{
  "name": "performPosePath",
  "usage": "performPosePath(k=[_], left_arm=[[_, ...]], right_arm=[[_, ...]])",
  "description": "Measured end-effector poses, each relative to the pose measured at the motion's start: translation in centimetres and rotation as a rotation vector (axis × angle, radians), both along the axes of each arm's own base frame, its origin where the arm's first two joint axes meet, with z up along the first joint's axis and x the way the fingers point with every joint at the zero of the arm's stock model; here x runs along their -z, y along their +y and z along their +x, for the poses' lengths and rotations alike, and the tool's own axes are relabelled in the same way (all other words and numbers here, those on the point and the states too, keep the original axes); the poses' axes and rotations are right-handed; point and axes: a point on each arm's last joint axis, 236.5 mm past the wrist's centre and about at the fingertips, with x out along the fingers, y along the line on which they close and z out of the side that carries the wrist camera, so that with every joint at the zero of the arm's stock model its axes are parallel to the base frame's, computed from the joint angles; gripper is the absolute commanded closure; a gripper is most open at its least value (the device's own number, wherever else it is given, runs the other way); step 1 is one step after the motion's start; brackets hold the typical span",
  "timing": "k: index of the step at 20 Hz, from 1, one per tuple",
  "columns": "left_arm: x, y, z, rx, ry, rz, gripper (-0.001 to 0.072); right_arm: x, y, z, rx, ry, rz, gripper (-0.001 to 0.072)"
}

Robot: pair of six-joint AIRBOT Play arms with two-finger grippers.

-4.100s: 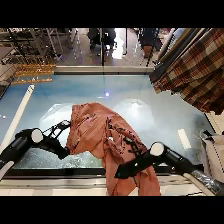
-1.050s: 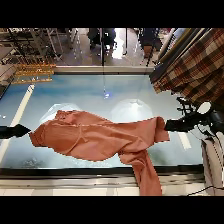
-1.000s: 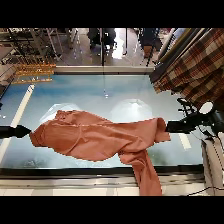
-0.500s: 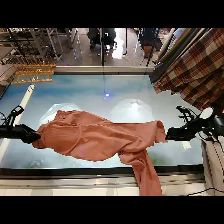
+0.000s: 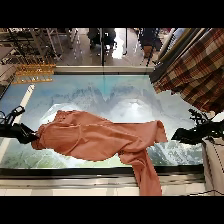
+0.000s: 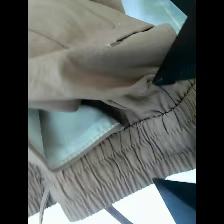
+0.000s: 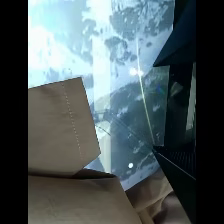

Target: Fold the clothes and pants, and hang the long-sleeved shirts on hangers.

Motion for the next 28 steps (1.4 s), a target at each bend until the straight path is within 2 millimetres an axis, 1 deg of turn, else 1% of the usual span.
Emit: performPosePath(k=[1,3,4,6,8,10,12,14,15,16,17,20,21,24,26,28], left_arm=[[-0.6,0.7,0.3,-0.057,0.007,-0.008,0.0179],[-1.3,2.5,0.2,-0.186,0.042,-0.031,0.0178],[-1.3,3.3,-0.3,-0.248,0.077,-0.061,0.0178],[-0.6,4.7,-1.5,-0.370,0.161,-0.152,0.0169],[0.1,5.1,-2.3,-0.473,0.245,-0.302,0.0167],[1.0,4.9,-2.5,-0.539,0.318,-0.447,0.0165],[1.9,4.6,-2.4,-0.570,0.369,-0.552,0.0153],[2.3,3.7,-1.7,-0.573,0.389,-0.647,0.0156],[2.4,3.3,-1.3,-0.572,0.397,-0.686,0.0208],[2.4,2.8,-1.0,-0.567,0.403,-0.718,0.0233],[2.5,2.2,-0.8,-0.553,0.417,-0.749,0.0233],[2.6,0.1,-1.1,-0.492,0.486,-0.834,0.0591],[2.6,-0.5,-1.4,-0.470,0.514,-0.858,0.0695],[2.3,-1.5,-2.2,-0.411,0.558,-0.914,0.0696],[1.6,-1.7,-2.3,-0.385,0.553,-0.942,0.0696],[0.8,-1.4,-1.8,-0.379,0.526,-0.972,0.0696]], right_arm=[[0.0,-0.1,0.0,0.001,-0.002,-0.001,0.0145],[0.0,-0.4,0.2,0.001,-0.013,-0.007,0.0146],[0.0,-0.4,0.3,-0.002,-0.021,-0.010,0.0146],[0.0,-0.5,0.4,-0.007,-0.025,-0.012,0.0146],[0.0,-0.6,0.5,-0.007,-0.033,-0.016,0.0146],[0.0,-0.6,0.5,-0.010,-0.034,-0.017,0.0146],[0.0,-0.7,0.5,-0.012,-0.036,-0.018,0.0147],[0.0,-0.6,0.6,-0.011,-0.037,-0.017,0.0148],[0.0,-0.6,0.6,-0.010,-0.038,-0.016,0.0148],[0.0,-0.6,0.6,-0.010,-0.039,-0.015,0.0148],[0.0,-0.6,0.6,-0.009,-0.039,-0.014,0.0148],[0.0,-0.7,0.6,0.019,-0.028,-0.013,0.0148],[0.1,-0.8,0.6,0.040,-0.022,-0.017,0.0148],[0.9,-0.9,0.3,0.101,0.012,-0.018,0.0147],[2.0,-0.8,-0.5,0.125,0.041,-0.016,0.0147],[3.3,-0.7,-1.0,0.141,0.053,-0.019,0.0149]])
